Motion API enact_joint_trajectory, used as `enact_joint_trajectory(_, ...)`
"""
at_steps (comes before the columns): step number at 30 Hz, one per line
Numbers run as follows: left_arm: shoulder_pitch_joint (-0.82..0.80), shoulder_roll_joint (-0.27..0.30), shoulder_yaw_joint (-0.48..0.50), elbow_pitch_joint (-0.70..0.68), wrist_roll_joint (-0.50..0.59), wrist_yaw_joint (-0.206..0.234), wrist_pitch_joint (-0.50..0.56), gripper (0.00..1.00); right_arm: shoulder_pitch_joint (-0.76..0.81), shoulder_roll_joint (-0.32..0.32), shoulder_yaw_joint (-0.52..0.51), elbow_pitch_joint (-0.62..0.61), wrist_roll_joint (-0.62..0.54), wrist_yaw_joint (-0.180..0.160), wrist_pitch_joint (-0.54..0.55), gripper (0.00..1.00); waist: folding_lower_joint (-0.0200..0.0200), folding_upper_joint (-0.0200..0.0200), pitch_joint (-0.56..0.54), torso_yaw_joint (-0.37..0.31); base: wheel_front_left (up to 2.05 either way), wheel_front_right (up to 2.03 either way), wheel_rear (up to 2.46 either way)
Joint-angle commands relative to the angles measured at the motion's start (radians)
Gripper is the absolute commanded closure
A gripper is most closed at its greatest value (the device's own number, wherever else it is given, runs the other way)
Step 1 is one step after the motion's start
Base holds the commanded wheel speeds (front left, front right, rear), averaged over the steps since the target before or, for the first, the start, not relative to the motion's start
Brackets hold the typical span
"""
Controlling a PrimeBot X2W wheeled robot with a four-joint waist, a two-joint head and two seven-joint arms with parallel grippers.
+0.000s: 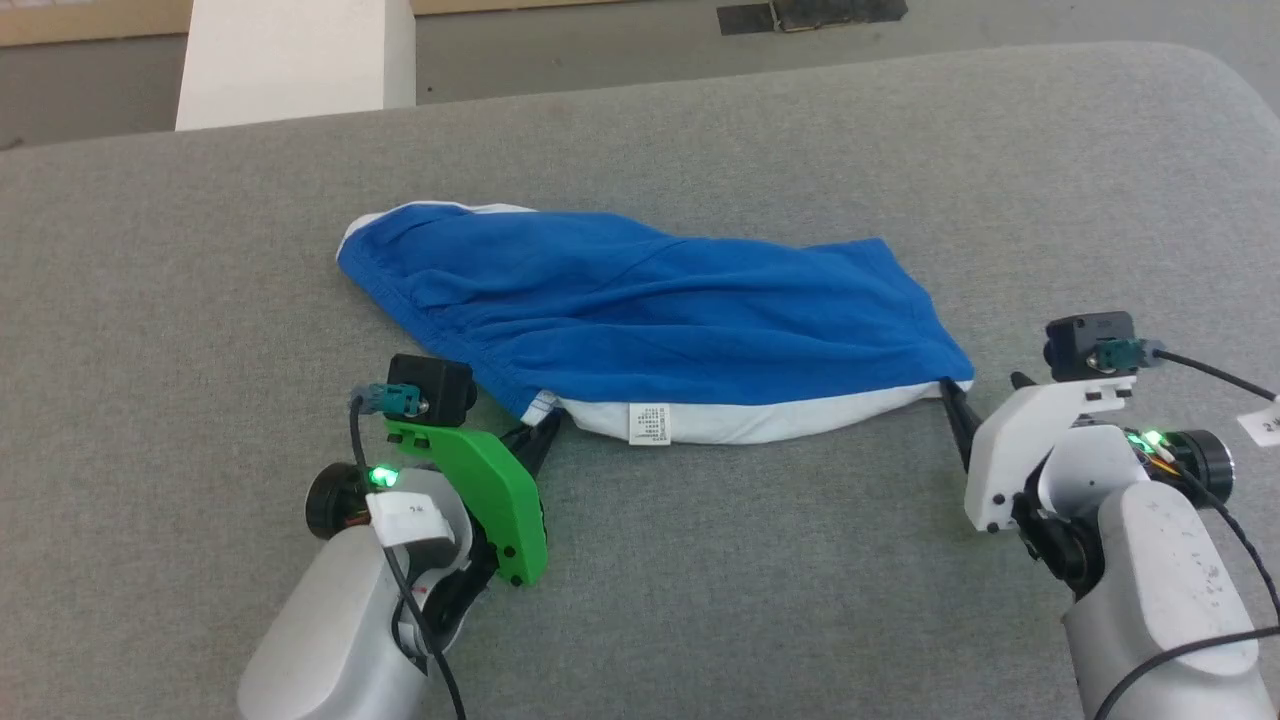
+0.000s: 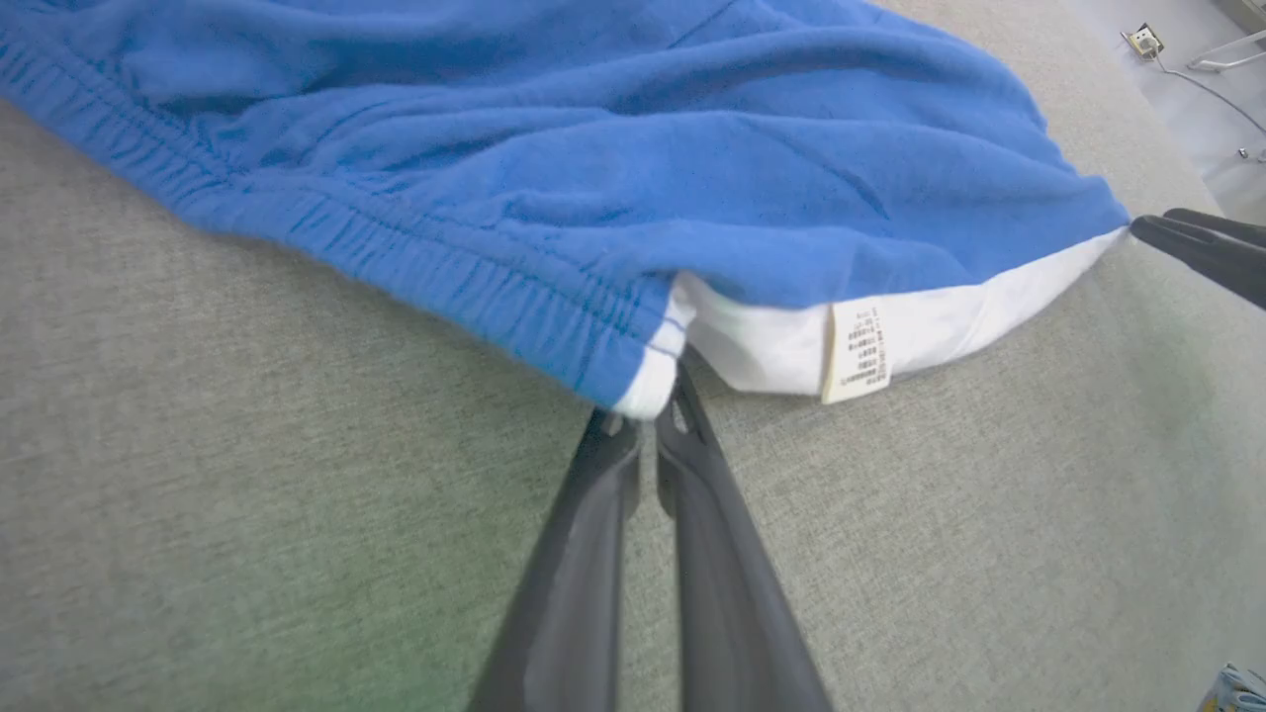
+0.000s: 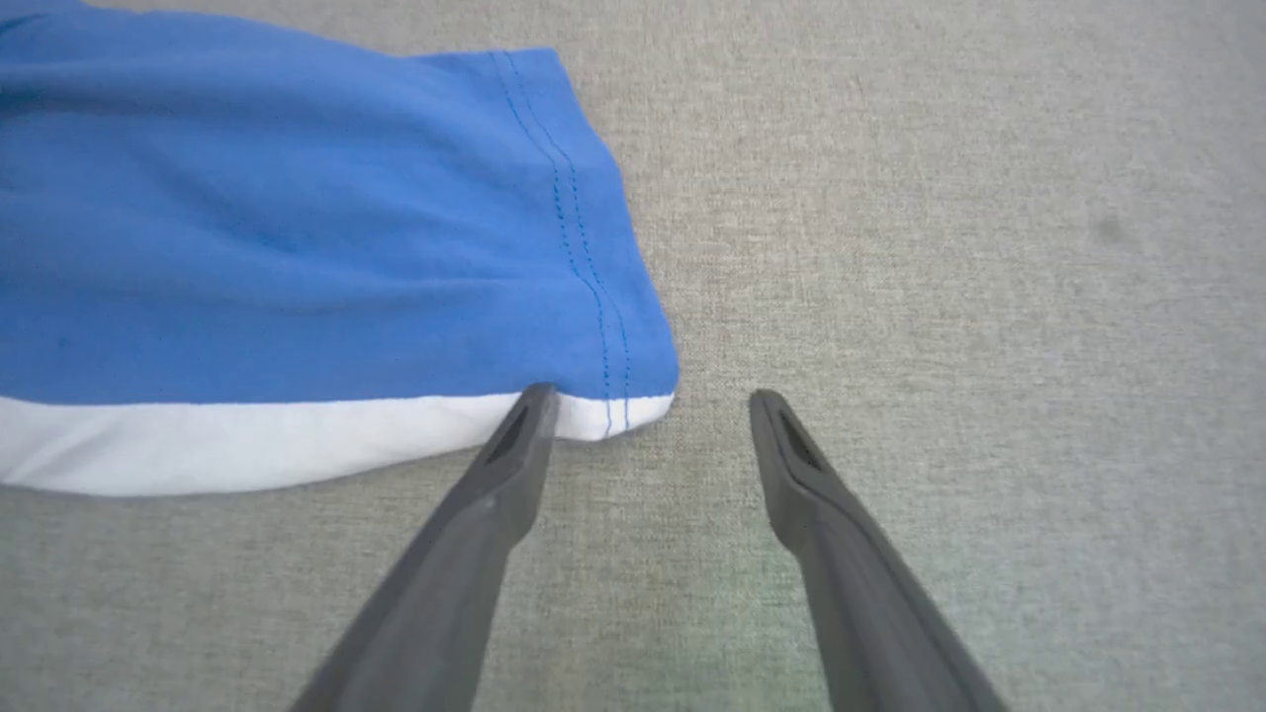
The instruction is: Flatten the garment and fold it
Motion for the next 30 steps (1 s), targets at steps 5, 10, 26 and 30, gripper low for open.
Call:
enact_joint_trajectory(5, 0.011, 0.014, -0.004, -0.015, -0.012, -0.003, 0.009, 1.00, -0.054, 0.000, 0.019, 0.091, -0.034, -0.002, 0.011, 0.00, 0.0000, -0.0001, 0.021, 0.016, 0.00, 0.00, 0.00)
enact_joint_trajectory(10, 0.011, 0.021, -0.008, -0.023, -0.015, -0.003, 0.012, 1.00, -0.083, 0.000, 0.047, 0.170, -0.035, -0.002, 0.005, 1.00, 0.0000, -0.0001, 0.027, 0.021, 0.00, 0.00, 0.00)
enact_joint_trajectory(26, -0.061, 0.045, 0.101, -0.153, -0.134, -0.017, -0.031, 1.00, -0.141, 0.000, 0.110, -0.064, 0.301, -0.002, -0.009, 1.00, 0.0000, -0.0001, -0.091, 0.012, 0.00, 0.00, 0.00)
enact_joint_trajectory(30, -0.169, 0.104, 0.166, -0.215, -0.161, -0.014, 0.008, 1.00, -0.201, 0.000, 0.086, -0.233, 0.411, -0.002, 0.093, 1.00, 0.0000, -0.0001, -0.133, 0.018, 0.00, 0.00, 0.00)
